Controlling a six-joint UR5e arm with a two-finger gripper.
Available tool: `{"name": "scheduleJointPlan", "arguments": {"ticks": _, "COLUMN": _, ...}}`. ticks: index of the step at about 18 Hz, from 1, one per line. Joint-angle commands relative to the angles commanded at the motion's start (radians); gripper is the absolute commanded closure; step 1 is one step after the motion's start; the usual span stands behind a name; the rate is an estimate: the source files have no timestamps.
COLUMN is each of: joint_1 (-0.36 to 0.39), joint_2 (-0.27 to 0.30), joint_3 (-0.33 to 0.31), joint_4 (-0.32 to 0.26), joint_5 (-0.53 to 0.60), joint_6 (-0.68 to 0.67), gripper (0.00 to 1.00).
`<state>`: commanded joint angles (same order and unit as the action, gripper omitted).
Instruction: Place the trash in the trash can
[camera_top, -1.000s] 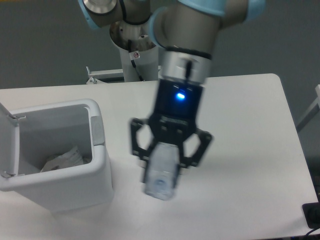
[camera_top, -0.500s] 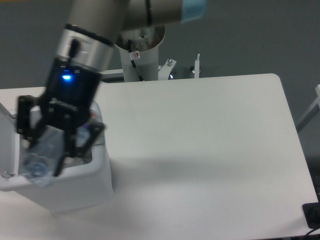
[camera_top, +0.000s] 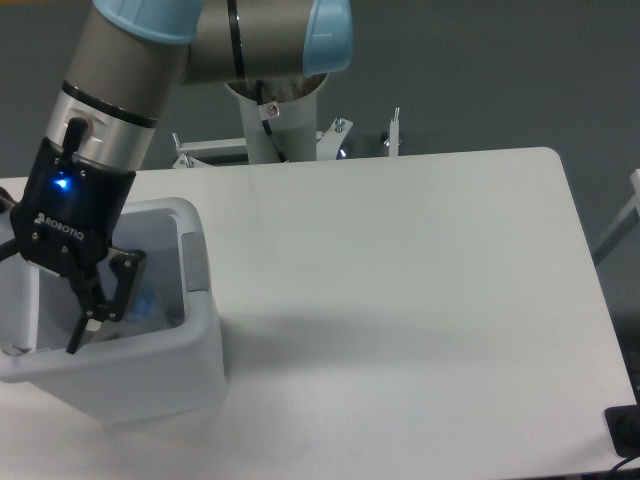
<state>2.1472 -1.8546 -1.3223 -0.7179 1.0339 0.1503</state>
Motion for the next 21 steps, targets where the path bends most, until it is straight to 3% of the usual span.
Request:
{"name": "scheduleJointPlan", "arguments": {"ticks": 4, "joint_1": 0.165, "joint_2": 0.000, "joint_3": 0.017, "joint_4": 0.002, "joint_5": 0.002, "joint_6": 0.023, "gripper": 0.00}}
{"name": "scheduleJointPlan", "arguments": {"ticks": 7, "joint_1": 0.255, "joint_2": -0.030, "joint_3": 0.034, "joint_4": 0.005, "joint_5": 0.037, "joint_6": 0.069, "gripper": 0.00}}
{"name": "scheduleJointPlan", "arguments": {"ticks": 14, "joint_1": 0.330, "joint_2": -0.064, "joint_3": -0.006, "joint_4": 0.006, "joint_5": 0.299, "joint_6": 0.208, "gripper": 0.00}}
{"name": "scheduleJointPlan", "arguments": {"ticks": 18, "joint_1": 0.352, "joint_2": -0.063, "joint_3": -0.014, "joint_4": -0.008, "joint_5": 0.441, "joint_6": 0.372, "gripper": 0.00}}
{"name": "scheduleJointPlan", "arguments": {"ticks": 21, "joint_1": 0.370, "joint_2": -0.052, "joint_3": -0.038, "joint_4": -0.073, "joint_5": 0.541, "joint_6": 0.527, "gripper": 0.00}}
